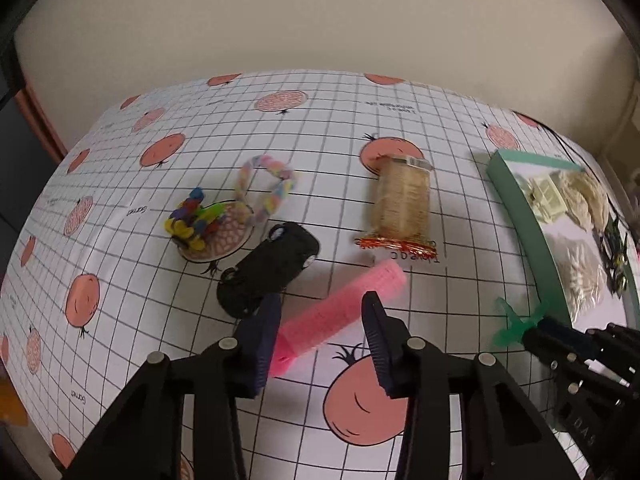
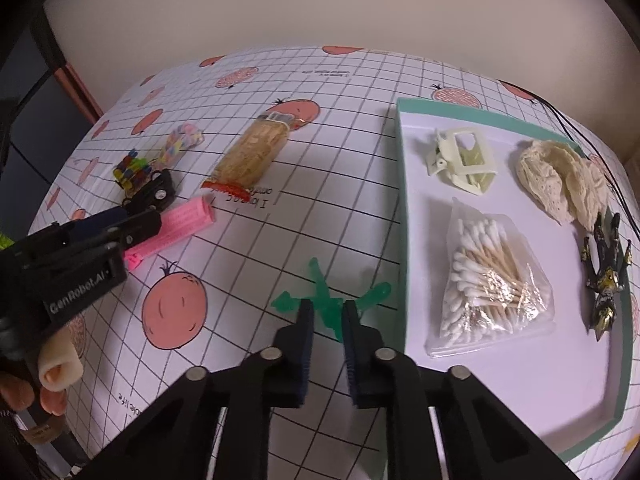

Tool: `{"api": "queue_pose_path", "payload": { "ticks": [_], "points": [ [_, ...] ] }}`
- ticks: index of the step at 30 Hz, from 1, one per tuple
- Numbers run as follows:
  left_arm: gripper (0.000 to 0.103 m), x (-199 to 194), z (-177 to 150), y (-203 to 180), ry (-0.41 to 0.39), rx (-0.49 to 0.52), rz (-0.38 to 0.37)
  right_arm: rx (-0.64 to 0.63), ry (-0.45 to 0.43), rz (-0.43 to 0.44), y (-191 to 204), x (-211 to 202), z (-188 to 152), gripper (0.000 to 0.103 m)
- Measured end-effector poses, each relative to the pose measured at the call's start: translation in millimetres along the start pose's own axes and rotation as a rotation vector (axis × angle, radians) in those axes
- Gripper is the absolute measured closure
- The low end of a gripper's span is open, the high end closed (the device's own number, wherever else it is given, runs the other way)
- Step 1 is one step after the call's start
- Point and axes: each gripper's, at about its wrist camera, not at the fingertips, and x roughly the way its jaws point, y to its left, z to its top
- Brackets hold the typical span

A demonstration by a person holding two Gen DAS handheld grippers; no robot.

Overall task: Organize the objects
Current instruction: 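Close right gripper on green plastic toy while left gripper grasps pink hair roller, then lift green toy with right gripper while left gripper lifts pink roller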

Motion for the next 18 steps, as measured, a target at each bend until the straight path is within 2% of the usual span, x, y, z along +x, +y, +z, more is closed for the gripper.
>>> {"api": "queue_pose_path", "payload": {
  "ticks": [4,18],
  "points": [
    [0.061,1.9,0.1,-9.1,-0.002,0.049,0.01,0.001,0.002,0.003,-1.2,0.4,0.9,0.093],
    [0.062,14.3,2.2,-22.1,0.009,0.122,0.033,0.009,0.003,0.009,-2.9,0.0,0.6,0.093]
  ]
}}
